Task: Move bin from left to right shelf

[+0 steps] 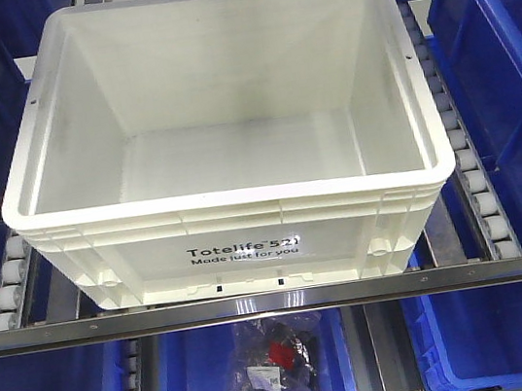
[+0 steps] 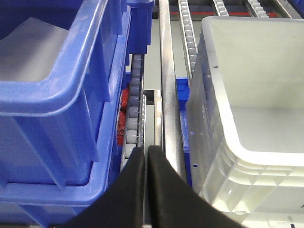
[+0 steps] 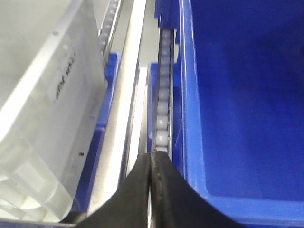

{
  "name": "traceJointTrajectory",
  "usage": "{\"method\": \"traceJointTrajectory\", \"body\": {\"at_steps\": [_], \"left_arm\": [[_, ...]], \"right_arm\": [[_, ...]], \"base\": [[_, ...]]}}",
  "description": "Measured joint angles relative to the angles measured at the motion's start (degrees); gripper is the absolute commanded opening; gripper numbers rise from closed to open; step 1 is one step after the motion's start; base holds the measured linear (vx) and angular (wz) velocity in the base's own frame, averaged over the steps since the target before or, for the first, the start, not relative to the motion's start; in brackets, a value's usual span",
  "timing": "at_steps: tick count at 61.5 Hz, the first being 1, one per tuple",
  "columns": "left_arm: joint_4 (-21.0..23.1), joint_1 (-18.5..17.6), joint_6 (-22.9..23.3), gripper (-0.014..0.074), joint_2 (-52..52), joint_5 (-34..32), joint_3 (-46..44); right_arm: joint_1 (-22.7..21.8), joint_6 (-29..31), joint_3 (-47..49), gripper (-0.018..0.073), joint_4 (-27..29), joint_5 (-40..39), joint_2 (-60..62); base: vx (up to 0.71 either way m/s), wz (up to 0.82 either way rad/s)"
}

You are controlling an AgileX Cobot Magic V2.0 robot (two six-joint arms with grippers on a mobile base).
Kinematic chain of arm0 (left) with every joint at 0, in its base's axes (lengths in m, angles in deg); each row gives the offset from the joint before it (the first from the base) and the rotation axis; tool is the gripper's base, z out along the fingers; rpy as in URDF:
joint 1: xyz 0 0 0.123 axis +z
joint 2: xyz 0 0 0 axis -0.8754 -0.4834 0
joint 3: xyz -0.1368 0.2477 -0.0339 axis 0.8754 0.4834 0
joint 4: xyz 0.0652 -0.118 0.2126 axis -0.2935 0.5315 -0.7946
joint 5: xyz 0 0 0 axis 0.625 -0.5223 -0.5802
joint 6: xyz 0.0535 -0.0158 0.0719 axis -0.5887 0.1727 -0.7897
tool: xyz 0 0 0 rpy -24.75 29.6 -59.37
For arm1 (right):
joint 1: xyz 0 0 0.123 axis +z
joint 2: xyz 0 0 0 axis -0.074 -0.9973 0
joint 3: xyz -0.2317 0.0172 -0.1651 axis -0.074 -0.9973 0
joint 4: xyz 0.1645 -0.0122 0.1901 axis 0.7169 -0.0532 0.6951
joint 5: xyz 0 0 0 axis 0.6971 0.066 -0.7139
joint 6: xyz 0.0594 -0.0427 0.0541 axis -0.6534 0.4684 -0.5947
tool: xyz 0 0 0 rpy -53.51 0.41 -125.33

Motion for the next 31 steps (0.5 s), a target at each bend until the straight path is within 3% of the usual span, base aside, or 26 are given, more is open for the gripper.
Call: {"method": "traceJointTrajectory", "body": {"at_steps": [7, 18, 24, 31], "left_arm": [[0.1, 0.0, 0.0, 0.0111, -0.1, 0.3, 0.0], [0.1, 0.0, 0.0, 0.0431, -0.3, 0.7, 0.0], [0.1, 0.0, 0.0, 0.0586, -0.3, 0.5, 0.0], [0.1, 0.0, -0.3, 0.0678, -1.1, 0.2, -0.1]], "right_arm": [[0.0, 0.0, 0.0, 0.0144, 0.0, 0.3, -3.5], [0.0, 0.0, 0.0, 0.0542, 0.8, 1.4, -5.8], [0.0, 0.0, 0.5, 0.0715, 0.9, 2.4, -6.0], [0.0, 0.0, 2.4, 0.0728, 0.9, 4.8, -6.0]], "base": [[0.00, 0.00], [0.00, 0.00], [0.00, 0.00], [0.00, 0.00]]}}
